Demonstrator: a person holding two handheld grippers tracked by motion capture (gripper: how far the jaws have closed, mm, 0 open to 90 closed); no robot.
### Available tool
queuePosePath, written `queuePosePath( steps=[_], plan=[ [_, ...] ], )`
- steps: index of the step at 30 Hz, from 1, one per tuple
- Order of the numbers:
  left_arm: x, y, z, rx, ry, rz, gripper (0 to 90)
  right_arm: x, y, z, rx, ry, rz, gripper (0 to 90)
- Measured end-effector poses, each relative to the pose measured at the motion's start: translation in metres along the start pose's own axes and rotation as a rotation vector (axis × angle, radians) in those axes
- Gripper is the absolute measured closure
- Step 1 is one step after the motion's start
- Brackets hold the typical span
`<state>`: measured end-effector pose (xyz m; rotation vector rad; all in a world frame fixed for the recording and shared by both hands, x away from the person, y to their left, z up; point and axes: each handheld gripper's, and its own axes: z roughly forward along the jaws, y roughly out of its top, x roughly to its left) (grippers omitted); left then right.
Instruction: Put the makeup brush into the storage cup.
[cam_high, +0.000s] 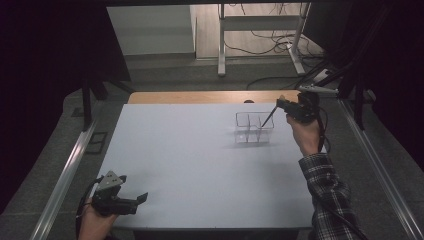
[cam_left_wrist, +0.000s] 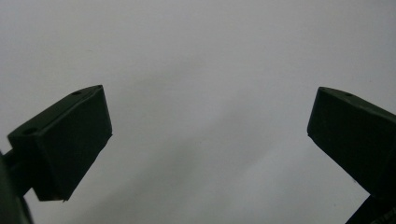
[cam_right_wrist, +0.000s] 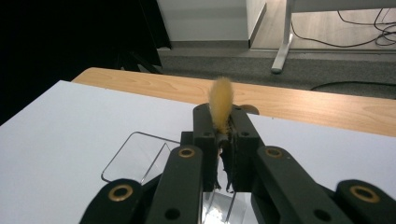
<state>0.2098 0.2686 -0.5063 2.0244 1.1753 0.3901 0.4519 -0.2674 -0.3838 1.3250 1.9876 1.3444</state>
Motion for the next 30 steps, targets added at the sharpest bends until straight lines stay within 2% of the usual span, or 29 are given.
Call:
queuePosePath(
  steps=[30],
  plan=[
    [0.000,0.000,0.001,0.002,-0.004,0.002,0.3,-0.003,-0.033,0.021,0.032,-0.004,0.009,84.2]
  ],
)
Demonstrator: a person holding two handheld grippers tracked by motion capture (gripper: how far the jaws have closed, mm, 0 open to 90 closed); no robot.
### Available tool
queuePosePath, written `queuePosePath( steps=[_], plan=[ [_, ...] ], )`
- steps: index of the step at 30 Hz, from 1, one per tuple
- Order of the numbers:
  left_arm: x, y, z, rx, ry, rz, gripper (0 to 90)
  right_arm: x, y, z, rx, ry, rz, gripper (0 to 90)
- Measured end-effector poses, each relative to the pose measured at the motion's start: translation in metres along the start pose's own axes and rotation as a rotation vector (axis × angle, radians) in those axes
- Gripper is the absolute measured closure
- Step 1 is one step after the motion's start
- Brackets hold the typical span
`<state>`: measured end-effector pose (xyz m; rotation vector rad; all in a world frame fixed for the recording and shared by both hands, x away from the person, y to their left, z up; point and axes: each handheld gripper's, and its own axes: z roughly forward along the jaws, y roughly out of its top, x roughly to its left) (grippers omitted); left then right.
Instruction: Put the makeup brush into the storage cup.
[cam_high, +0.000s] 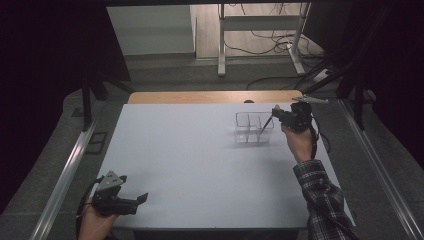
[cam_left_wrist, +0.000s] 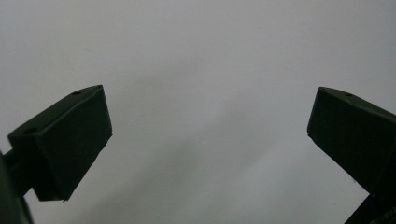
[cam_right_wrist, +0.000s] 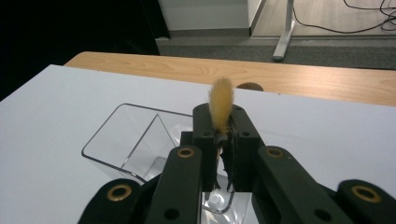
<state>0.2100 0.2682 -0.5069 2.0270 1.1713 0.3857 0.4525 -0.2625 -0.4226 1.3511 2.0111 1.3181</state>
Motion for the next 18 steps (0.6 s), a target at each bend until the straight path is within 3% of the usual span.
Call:
queuePosePath(
  steps=[4,6,10,13,18],
  plan=[
    [0.000,0.000,0.000,0.001,0.000,0.000,0.3,-0.002,-0.003,0.001,0.013,0.000,-0.003,80.6],
    [0.000,0.000,0.000,0.001,0.000,0.001,0.3,-0.003,-0.003,0.002,0.021,-0.008,-0.005,66.3],
    [0.000,0.000,0.000,0.002,0.001,0.001,0.3,-0.004,-0.001,0.005,0.035,-0.034,-0.045,28.3],
    [0.000,0.000,0.000,0.002,0.000,0.001,0.3,-0.005,-0.001,0.008,0.054,-0.047,-0.056,7.6],
    [0.000,0.000,0.000,0.002,0.000,0.001,0.3,-0.003,-0.003,0.011,0.104,-0.094,-0.090,0.0]
  ],
)
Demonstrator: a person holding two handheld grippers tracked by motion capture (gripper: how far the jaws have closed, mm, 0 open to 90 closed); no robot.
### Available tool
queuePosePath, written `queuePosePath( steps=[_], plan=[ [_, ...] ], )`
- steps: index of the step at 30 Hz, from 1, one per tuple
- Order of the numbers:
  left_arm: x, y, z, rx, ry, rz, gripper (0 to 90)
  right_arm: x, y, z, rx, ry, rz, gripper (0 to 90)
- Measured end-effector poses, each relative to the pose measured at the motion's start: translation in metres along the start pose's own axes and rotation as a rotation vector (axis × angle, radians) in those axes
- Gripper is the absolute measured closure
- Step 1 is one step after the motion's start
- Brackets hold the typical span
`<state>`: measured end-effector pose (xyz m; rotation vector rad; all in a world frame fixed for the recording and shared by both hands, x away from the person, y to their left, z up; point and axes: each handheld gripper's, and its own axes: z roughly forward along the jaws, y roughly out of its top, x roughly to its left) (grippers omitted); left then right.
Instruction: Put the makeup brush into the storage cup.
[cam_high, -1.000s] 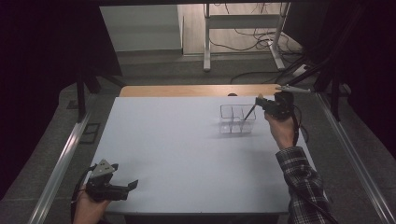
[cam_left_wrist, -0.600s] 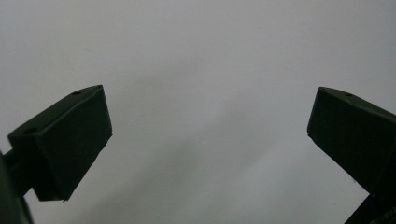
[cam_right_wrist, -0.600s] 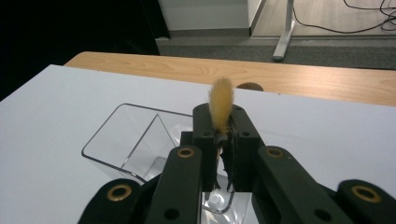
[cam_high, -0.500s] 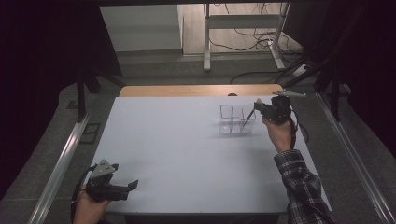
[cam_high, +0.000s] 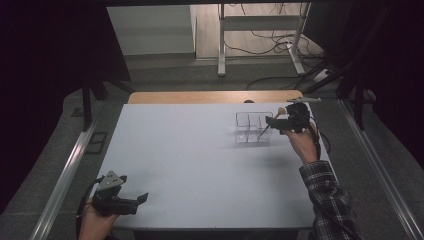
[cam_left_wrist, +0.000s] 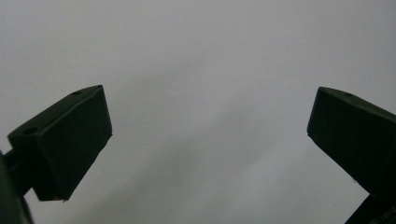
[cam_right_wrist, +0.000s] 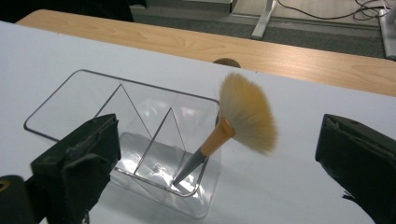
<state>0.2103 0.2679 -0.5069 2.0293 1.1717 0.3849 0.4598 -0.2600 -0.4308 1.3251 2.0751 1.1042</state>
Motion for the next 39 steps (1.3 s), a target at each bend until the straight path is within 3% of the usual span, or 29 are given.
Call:
queuePosePath(
  steps=[4,27,39],
  plan=[
    [0.000,0.000,0.000,0.001,0.000,0.001,0.3,0.000,0.000,-0.002,-0.008,0.014,0.013,0.0],
    [0.000,0.000,0.000,-0.004,-0.002,-0.002,0.3,0.009,-0.004,-0.017,0.007,0.037,-0.038,0.3],
    [0.000,0.000,0.000,-0.005,-0.001,-0.002,0.3,0.009,-0.014,-0.023,0.010,0.047,-0.031,0.3]
  ],
)
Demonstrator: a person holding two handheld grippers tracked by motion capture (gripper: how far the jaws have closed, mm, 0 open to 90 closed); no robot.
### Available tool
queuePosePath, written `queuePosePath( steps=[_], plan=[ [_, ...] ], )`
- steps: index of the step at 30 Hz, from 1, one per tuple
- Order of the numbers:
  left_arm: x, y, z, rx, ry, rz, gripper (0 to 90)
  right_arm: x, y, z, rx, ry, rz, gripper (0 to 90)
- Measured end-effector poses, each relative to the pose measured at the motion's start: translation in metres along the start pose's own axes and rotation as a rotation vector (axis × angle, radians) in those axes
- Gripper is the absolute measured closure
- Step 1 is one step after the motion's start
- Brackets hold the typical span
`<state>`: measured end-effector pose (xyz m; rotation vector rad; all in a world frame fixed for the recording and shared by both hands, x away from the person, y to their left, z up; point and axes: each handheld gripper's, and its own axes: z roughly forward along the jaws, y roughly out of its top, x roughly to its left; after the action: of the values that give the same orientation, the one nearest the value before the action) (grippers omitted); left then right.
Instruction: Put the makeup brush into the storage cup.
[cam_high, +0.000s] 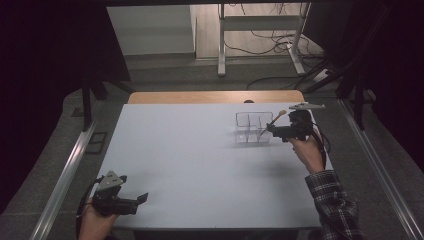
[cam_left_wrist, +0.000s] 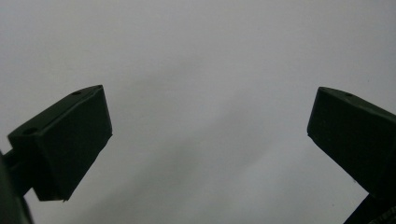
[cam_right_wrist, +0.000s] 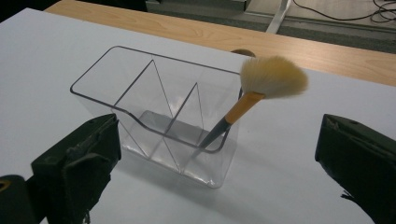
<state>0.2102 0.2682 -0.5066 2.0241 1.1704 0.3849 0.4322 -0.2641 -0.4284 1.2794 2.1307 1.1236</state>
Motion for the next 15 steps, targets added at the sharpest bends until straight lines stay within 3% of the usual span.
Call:
queuePosePath(
  steps=[15],
  plan=[
    [0.000,0.000,0.000,0.001,-0.005,0.002,0.4,0.002,-0.012,0.001,0.020,0.016,-0.005,0.3]
  ],
)
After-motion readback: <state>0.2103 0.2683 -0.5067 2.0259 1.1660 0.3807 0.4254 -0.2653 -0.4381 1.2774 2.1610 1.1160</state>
